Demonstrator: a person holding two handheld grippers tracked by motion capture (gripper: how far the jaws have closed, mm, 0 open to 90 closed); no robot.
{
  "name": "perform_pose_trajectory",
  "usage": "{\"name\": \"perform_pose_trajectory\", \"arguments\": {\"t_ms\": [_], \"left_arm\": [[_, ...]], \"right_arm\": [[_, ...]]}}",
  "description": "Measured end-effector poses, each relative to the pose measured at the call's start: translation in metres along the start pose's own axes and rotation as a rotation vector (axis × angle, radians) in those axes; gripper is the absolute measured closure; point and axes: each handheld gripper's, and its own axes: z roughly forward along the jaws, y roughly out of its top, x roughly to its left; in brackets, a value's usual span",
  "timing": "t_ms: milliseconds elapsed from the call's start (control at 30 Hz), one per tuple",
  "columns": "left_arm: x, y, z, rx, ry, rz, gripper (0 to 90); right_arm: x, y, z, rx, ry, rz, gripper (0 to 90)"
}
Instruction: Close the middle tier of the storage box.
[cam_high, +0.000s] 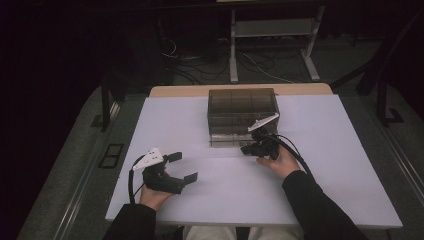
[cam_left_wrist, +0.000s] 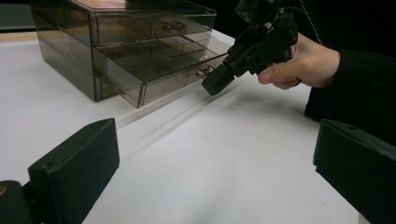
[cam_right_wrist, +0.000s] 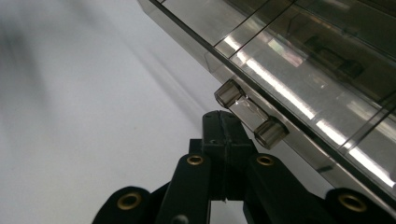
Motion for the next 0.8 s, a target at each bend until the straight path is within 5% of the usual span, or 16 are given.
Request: {"name": "perform_pose_trajectory", "arguments": {"t_ms": [800], "left_arm": [[0.000, 0.000, 0.000, 0.001, 0.000, -0.001, 0.0]], "right_arm": [[-0.013, 0.005, 0.003, -0.047, 0.004, 0.050, 88.9]]}}
